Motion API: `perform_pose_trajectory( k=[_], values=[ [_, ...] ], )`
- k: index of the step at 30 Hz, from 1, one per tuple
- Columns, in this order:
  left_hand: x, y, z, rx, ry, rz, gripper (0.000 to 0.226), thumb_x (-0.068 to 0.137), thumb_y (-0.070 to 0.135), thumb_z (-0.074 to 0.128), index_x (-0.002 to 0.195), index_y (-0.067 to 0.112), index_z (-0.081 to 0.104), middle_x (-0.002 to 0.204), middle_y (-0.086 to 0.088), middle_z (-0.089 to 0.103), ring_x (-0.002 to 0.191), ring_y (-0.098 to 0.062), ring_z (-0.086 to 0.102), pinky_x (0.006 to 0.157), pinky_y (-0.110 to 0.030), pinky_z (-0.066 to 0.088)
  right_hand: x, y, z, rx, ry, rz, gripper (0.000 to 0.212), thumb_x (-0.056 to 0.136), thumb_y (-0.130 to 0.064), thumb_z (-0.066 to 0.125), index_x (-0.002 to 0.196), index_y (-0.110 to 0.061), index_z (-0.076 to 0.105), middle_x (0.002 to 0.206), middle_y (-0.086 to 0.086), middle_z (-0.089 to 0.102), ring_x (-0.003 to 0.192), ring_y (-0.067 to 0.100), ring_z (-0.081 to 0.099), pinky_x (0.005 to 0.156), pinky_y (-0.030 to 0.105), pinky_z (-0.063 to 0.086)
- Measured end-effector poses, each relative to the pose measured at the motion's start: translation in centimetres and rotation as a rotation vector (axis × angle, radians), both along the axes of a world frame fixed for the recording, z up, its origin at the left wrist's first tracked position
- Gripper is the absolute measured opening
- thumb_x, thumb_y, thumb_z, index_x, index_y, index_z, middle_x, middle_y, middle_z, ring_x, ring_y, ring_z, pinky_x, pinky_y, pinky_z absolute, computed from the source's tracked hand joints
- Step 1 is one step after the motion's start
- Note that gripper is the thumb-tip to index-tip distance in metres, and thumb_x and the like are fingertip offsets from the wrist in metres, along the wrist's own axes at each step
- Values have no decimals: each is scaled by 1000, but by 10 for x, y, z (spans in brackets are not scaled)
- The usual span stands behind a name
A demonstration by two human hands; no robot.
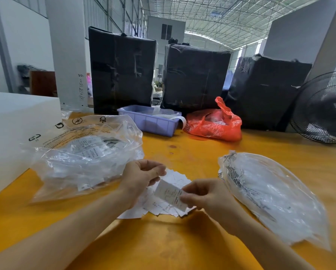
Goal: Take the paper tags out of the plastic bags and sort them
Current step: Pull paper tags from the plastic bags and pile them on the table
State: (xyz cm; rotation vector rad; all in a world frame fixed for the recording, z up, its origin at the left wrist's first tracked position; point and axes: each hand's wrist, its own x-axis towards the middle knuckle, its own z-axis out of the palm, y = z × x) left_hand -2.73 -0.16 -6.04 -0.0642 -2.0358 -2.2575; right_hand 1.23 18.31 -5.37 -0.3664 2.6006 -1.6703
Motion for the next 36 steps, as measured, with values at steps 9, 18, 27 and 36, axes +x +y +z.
perform_pose_trajectory(
  k=[9, 18, 27, 36],
  values=[
    [8, 9, 2, -12, -43, -127, 16, 85, 17, 65, 84, 2, 70, 78, -6, 75, 58, -7, 65, 55, -15, 52, -6, 26, 1, -8, -23, -246, 17, 81, 3, 66, 93, -6, 57, 82, 13, 69, 58, 16, 67, 52, 24, 51],
    [19, 15, 12, 28, -72, -196, 28, 60, 21, 74, 81, 2, 70, 79, -9, 74, 59, -9, 63, 55, -17, 50, -3, 23, 6, -289, -120, -153, 65, 79, 16, 57, 125, -28, 46, 93, 24, 63, 70, 25, 69, 57, 29, 56],
    [27, 28, 10, 65, -79, -282, 28, 55, 16, 77, 78, 2, 68, 76, -12, 73, 57, -11, 63, 52, -17, 49, -5, 23, 15, -741, -139, -208, 24, 63, -4, 72, 86, -4, 65, 69, 9, 71, 59, 14, 68, 54, 22, 51],
    [29, 30, 8, 72, -76, -266, 22, 62, 14, 75, 82, 5, 69, 74, -8, 74, 55, -8, 63, 51, -15, 49, -2, 17, 14, -690, -107, -251, 37, 57, -15, 73, 91, -7, 65, 72, 8, 72, 65, 15, 69, 58, 23, 49]
  ],
)
